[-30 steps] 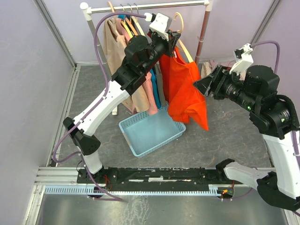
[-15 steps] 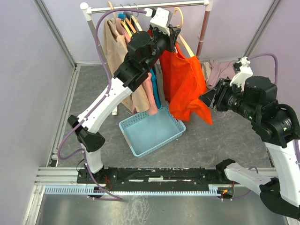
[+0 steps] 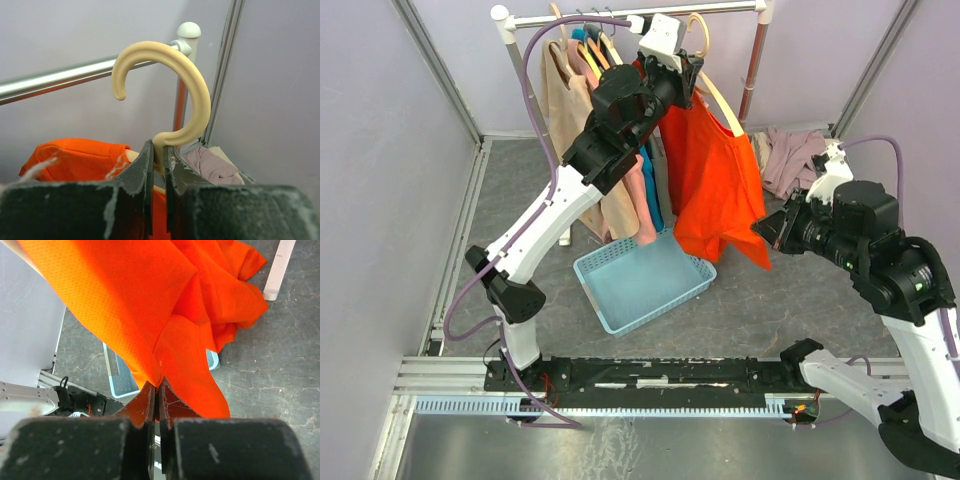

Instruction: Remove the t-shirt from the hanger

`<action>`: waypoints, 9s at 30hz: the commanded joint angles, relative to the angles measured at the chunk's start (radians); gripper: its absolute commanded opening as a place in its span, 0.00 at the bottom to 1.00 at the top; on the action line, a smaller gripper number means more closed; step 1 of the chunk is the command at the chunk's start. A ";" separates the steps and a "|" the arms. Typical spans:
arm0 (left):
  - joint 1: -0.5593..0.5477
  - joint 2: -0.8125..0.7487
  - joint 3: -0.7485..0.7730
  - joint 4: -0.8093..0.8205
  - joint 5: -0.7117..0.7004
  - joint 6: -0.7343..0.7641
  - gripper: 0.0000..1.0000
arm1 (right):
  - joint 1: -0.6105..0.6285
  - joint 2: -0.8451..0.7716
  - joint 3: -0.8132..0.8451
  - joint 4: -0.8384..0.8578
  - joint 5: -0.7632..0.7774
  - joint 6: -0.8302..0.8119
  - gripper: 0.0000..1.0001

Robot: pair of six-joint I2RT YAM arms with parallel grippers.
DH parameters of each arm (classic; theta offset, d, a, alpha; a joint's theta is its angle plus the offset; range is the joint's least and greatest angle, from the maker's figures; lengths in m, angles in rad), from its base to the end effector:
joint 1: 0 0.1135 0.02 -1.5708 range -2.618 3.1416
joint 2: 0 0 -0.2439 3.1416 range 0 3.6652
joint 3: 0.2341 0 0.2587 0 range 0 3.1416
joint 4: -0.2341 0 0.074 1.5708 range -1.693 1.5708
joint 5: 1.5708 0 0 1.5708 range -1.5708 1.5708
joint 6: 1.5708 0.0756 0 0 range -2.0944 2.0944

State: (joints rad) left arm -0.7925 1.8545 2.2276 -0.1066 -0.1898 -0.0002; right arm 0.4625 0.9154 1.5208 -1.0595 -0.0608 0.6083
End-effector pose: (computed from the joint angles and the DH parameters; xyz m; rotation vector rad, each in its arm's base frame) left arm 0.3217 -0.3060 0.5343 0.3574 1.2806 -0.5512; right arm 0.1576 0.0837 0.4339 0.1134 2.1007 0.7253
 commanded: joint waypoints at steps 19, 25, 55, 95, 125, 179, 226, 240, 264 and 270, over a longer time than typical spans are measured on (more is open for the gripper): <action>0.004 -0.129 -0.026 -0.007 0.044 -0.024 0.03 | 0.000 0.008 0.057 0.080 0.026 0.004 0.01; 0.004 -0.204 -0.144 0.019 0.074 -0.023 0.03 | -0.001 0.025 0.047 0.124 -0.031 0.008 0.01; 0.013 -0.151 -0.135 0.074 -0.056 -0.180 0.03 | 0.000 -0.048 -0.012 0.001 0.025 -0.036 0.01; 0.012 -0.130 -0.080 0.110 -0.034 -0.235 0.03 | -0.001 -0.056 -0.073 0.125 0.048 -0.085 0.43; 0.011 -0.072 0.056 0.006 -0.171 -0.170 0.03 | -0.001 0.030 0.130 0.212 -0.136 -0.137 0.84; 0.003 -0.006 0.167 -0.002 -0.317 -0.197 0.03 | -0.001 -0.149 -0.216 0.277 -0.054 -0.012 0.01; -0.109 -0.097 -0.182 0.073 -0.228 0.007 0.03 | -0.001 0.535 0.867 -0.165 0.048 -0.241 0.67; -0.164 -0.004 -0.103 0.063 -0.290 0.033 0.03 | -0.001 0.576 0.832 -0.167 0.053 -0.228 0.67; -0.210 -0.046 -0.105 0.051 -0.311 0.017 0.03 | -0.001 0.585 0.682 -0.114 0.126 -0.275 0.58; -0.212 -0.069 -0.131 0.052 -0.314 0.009 0.03 | 0.000 0.586 0.671 -0.103 0.140 -0.288 0.45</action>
State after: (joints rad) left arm -1.0000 1.8698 2.0933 -0.1249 -0.4953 -0.0177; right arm 0.4625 1.5047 2.1948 -1.2205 0.0547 0.3401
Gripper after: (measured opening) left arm 0.134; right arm 0.491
